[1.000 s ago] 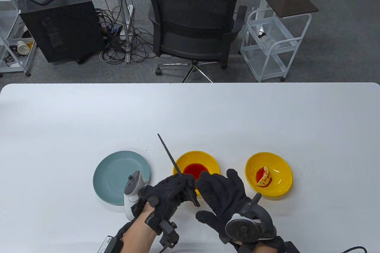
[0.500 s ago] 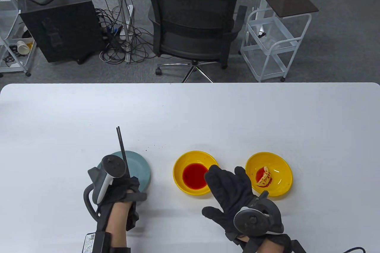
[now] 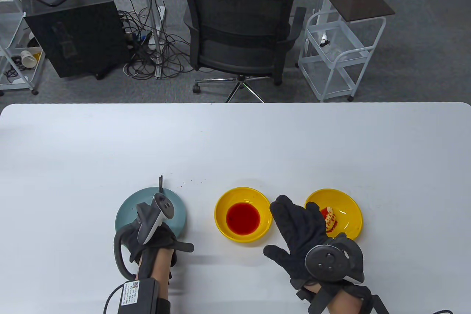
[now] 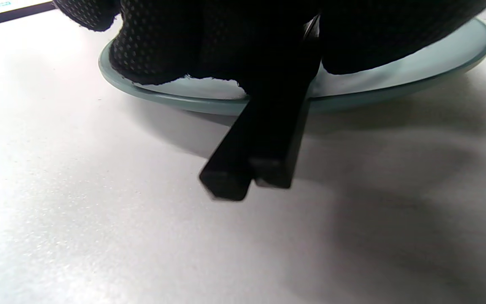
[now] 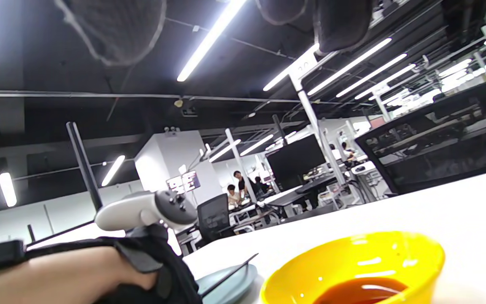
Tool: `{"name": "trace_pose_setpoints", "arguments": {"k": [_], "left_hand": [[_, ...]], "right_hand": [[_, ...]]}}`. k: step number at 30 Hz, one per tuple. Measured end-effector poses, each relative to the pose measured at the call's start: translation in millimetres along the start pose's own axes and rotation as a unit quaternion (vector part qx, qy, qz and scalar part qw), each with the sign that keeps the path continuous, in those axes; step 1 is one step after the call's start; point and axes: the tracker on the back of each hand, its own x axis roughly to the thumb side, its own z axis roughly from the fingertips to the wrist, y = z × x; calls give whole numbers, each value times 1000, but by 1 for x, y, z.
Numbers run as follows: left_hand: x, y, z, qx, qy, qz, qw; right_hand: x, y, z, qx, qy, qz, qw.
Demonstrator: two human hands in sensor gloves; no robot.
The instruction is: Dip chopsticks into soy sauce and dot onto dumpling
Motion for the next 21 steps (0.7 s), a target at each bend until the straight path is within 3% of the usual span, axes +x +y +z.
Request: {"name": "trace_pose_setpoints", "arguments": {"k": [4, 8, 11, 15, 21], "left_hand": [[-5, 8, 9, 19, 12, 26, 999], [-9, 24, 29, 83, -11, 67, 994], [-7, 33, 45, 149, -83, 112, 979], [2, 39, 60, 192, -204, 175, 944], [15, 41, 69, 243, -317, 164, 902]], "right_hand": [[-16, -16, 3, -21, 41, -7, 999], [-32, -34, 9, -34, 106, 59, 992], [-50, -43, 13, -34, 157, 53, 986], [-75, -42, 19, 23, 259, 59, 964], [-90, -17, 12, 70, 279, 67, 955]]}}
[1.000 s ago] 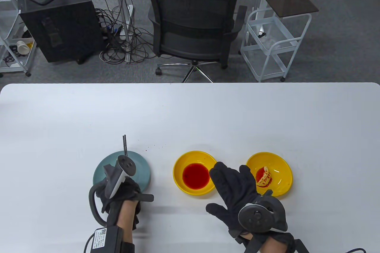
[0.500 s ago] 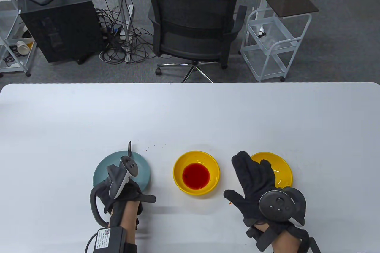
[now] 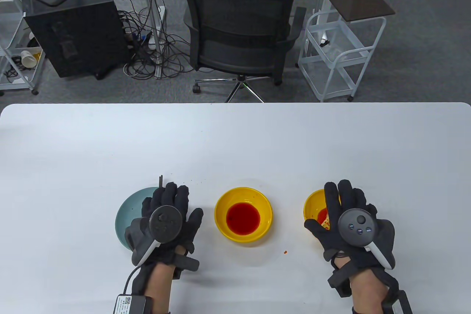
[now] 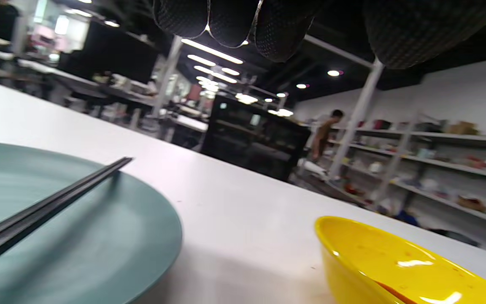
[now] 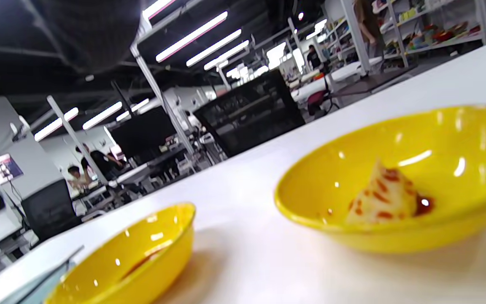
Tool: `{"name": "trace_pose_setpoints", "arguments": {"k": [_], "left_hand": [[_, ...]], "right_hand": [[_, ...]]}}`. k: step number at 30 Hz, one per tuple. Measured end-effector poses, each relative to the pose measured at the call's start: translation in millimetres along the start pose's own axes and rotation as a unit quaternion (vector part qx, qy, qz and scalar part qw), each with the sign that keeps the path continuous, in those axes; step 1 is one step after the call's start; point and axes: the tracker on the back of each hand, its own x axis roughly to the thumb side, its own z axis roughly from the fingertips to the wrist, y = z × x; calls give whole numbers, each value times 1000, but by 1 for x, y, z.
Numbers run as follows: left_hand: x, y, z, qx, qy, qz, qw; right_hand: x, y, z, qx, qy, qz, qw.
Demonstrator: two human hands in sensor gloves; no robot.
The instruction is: Dip chopsticks into soy sauce and dot onto dumpling
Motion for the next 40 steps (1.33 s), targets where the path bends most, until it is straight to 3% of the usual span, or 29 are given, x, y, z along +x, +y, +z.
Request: {"name": "trace_pose_setpoints", "arguments": {"k": [6, 11, 40], "left_hand": [[-2, -13, -3, -30, 1, -25, 999], [2, -17, -4, -27, 0, -44, 999], [12, -29, -4, -73, 4, -70, 995]], "right_hand": [[25, 24, -2, 32, -46, 58, 997], [33, 36, -4, 46, -62, 73, 994], [31, 23, 2, 26, -82, 20, 996]]}}
